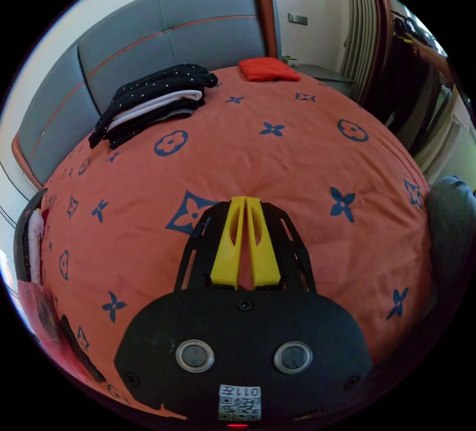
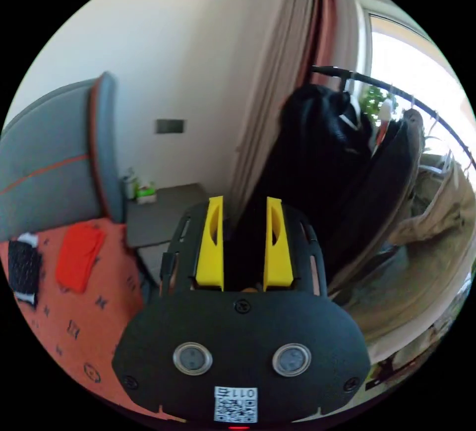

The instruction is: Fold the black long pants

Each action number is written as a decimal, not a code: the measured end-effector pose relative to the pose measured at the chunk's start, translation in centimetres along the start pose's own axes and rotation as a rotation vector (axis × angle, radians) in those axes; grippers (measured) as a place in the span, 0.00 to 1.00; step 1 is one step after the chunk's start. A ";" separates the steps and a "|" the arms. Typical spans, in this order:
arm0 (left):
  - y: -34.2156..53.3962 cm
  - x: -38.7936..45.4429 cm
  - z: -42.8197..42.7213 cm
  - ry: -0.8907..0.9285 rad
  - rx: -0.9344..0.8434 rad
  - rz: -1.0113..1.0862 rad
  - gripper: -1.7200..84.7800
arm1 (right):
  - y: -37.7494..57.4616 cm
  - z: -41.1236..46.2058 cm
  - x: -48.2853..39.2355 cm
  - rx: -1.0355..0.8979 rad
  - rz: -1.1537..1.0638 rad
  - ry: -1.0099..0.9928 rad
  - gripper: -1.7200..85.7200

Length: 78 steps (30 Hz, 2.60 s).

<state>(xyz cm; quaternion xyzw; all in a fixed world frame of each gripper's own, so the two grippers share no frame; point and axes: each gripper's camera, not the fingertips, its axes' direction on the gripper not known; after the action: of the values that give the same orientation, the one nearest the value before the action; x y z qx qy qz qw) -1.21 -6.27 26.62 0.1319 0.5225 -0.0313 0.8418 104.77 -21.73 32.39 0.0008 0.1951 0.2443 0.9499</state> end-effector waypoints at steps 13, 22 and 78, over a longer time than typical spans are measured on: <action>-5.0 6.0 5.7 0.080 -0.063 -0.048 0.02 | -12.5 5.6 8.4 -0.078 0.141 0.124 0.08; -8.0 11.7 9.0 0.176 -0.055 -0.102 0.02 | -8.0 0.2 7.6 -0.060 -0.474 0.307 0.02; -65.5 117.2 -11.8 0.205 0.220 0.898 0.03 | -5.6 -33.4 44.5 0.397 -0.272 -0.376 0.10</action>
<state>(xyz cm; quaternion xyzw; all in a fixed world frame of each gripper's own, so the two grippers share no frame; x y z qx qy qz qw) 29.04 -56.32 -94.82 0.4354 0.4880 0.2939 0.6970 130.79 -9.14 -15.48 0.2055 0.0579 0.0677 0.9746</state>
